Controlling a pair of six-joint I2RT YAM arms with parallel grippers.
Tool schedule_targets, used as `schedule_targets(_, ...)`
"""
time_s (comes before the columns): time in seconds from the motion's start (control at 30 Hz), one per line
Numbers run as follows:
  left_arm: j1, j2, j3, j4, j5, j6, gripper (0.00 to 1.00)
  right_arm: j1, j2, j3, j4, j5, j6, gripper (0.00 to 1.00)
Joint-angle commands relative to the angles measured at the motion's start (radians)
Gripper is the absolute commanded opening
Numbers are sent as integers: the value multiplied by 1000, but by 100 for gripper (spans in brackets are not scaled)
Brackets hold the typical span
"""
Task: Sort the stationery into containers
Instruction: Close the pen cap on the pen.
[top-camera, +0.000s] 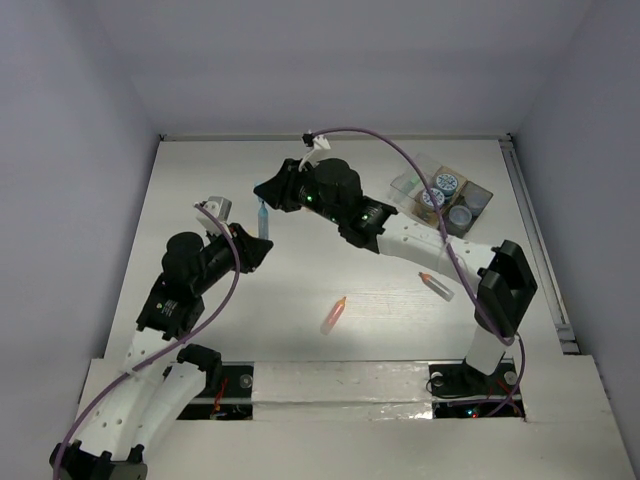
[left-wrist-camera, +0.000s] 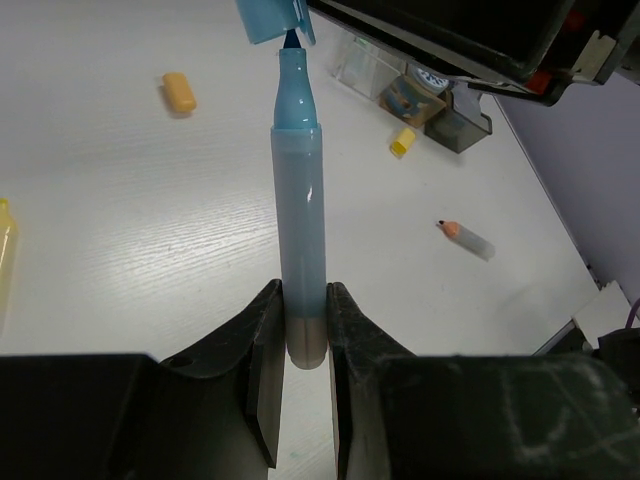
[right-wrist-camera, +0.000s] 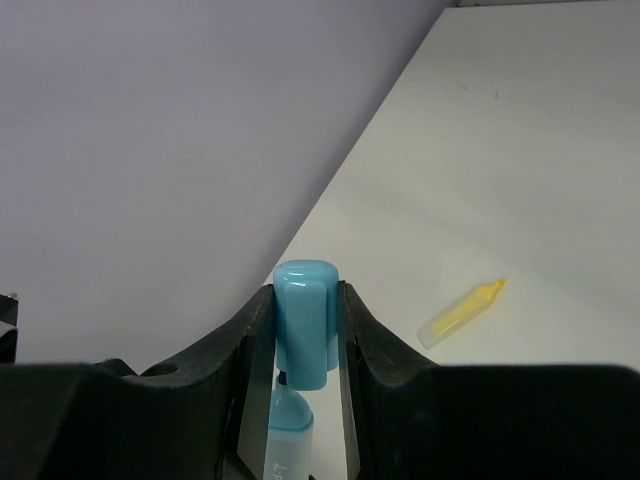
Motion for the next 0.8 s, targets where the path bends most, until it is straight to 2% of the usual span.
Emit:
schedule_targets(0.0,-3,-8,-1,48,10,-3,0,17,6,44,40,16,-17,2)
schedule_targets(0.57,-3,-5,21,9,-107,-9,0,86,-28,-6,50,106,-64,2)
schedule_targets(0.77,-3,-19,30,22,-117,-10,0,86,-41,-50,69,77,-26,2)
